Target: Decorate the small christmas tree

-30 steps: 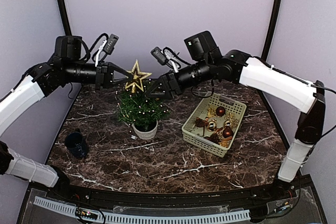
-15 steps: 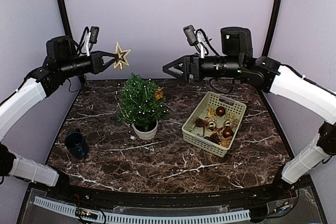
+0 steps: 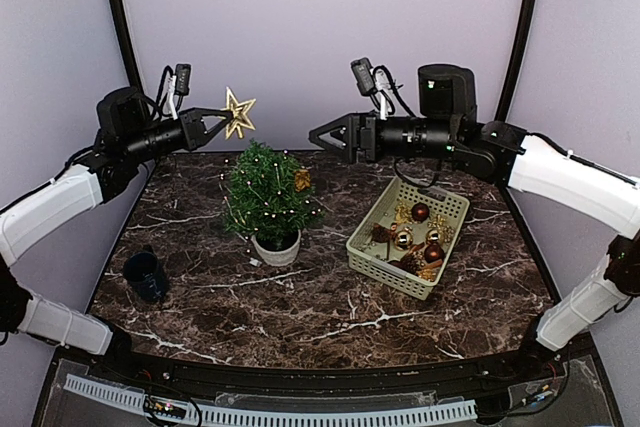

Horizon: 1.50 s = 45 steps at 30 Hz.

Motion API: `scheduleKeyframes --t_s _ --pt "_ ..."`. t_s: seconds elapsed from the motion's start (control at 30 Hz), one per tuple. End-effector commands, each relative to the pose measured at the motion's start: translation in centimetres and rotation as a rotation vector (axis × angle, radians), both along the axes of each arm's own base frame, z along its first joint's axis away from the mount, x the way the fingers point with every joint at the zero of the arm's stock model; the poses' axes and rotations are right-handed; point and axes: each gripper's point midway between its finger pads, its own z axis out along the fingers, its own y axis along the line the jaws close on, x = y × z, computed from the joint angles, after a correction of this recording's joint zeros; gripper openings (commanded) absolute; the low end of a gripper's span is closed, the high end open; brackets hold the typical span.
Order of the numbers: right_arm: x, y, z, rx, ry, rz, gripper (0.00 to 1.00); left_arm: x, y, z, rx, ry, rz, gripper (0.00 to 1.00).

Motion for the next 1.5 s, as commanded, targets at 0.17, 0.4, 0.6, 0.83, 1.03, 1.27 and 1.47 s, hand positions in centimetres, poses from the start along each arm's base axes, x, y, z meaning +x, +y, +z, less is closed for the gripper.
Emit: scheduleKeyframes --t_s 0.17,0.4,0.6,0.83,1.03,1.27,1.47 --pt "-0.3 -0.6 2.8 0.076 -0.050 -0.015 0.77 -0.6 -0.3 2.4 -0.083 -0.108 -0.049 0.00" --pt "-0.4 -0.5 3.1 0.081 -0.056 -0.004 0.77 -0.1 -0.5 1.4 -0.064 -0.103 -0.054 0.00" --pt "-0.5 -0.5 3.1 0.087 -0.057 0.000 0.77 0.4 -0.5 1.0 -0.058 -0.111 -0.042 0.00" --pt "-0.6 -0.4 3.0 0.090 -0.056 0.008 0.77 0.9 -0.5 -0.1 -0.046 -0.099 -0.030 0.00" --pt "-0.8 -0.6 3.0 0.091 -0.058 0.011 0.77 1.1 -0.7 -0.5 -0.051 -0.093 -0.035 0.00" --pt "-0.9 -0.7 3.0 0.092 -0.060 0.013 0.77 1.2 -0.9 -0.4 -0.064 -0.100 -0.041 0.00" --pt "-1.0 -0.6 2.8 0.090 -0.058 0.017 0.77 1.0 -1.1 -0.2 -0.073 -0.110 -0.043 0.00"
